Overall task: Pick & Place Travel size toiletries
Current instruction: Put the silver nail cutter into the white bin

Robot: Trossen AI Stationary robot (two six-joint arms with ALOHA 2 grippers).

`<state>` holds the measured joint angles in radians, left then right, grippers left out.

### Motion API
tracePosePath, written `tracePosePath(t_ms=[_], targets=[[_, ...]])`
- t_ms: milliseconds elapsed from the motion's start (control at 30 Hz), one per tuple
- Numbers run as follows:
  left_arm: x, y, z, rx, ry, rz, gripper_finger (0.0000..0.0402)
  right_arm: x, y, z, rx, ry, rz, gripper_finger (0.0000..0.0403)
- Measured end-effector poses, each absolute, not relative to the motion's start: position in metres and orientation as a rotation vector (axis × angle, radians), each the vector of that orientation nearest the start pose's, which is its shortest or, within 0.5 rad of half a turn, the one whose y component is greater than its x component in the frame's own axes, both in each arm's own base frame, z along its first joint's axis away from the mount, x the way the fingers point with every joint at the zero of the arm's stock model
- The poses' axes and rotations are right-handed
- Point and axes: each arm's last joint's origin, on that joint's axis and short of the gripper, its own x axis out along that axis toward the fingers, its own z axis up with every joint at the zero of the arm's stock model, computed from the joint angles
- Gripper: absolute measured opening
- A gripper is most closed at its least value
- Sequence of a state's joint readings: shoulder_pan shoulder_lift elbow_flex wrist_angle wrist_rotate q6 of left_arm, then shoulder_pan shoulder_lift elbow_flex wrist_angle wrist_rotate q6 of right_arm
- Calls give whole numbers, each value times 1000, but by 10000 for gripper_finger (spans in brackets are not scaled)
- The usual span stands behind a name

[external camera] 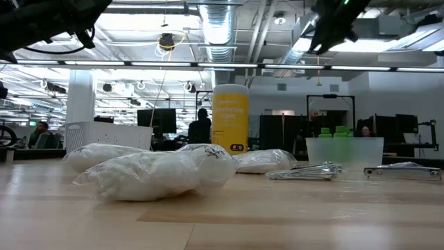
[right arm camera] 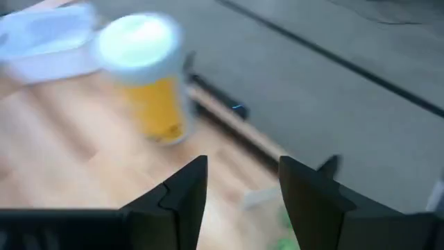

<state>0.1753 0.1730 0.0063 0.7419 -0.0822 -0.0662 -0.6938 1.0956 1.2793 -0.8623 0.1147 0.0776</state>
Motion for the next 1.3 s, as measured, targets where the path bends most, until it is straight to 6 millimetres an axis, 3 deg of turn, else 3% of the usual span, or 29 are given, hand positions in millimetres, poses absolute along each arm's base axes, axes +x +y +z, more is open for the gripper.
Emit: tracePosePath(t_ms=[100, 267, 500, 633, 800, 967, 1100, 1300], targets=[[91, 18, 220, -37, -583, 232, 1, 150, -105, 373, 272, 774, -692, 164], [91, 18, 220, -36, -583, 232, 1, 150, -66, 324, 322, 1154, -537, 172], [91, 19, 220, -33, -583, 238, 1, 176, -33, 265, 255, 1506, -296, 244], [91, 19, 220, -33, -583, 238, 1, 200, -21, 241, 167, 1592, -202, 272], [91, 19, 220, -33, -583, 237, 1, 230, -11, 210, 89, 1646, -118, 275], [91, 19, 220, -33, -583, 237, 1, 247, -5, 184, 75, 1704, -31, 275], [91, 19, 220, -32, -583, 234, 1, 249, -1, 167, 66, 1733, 4, 276], [91, 19, 220, -32, -583, 233, 1, 229, 1, 142, 121, 1736, 9, 276]])
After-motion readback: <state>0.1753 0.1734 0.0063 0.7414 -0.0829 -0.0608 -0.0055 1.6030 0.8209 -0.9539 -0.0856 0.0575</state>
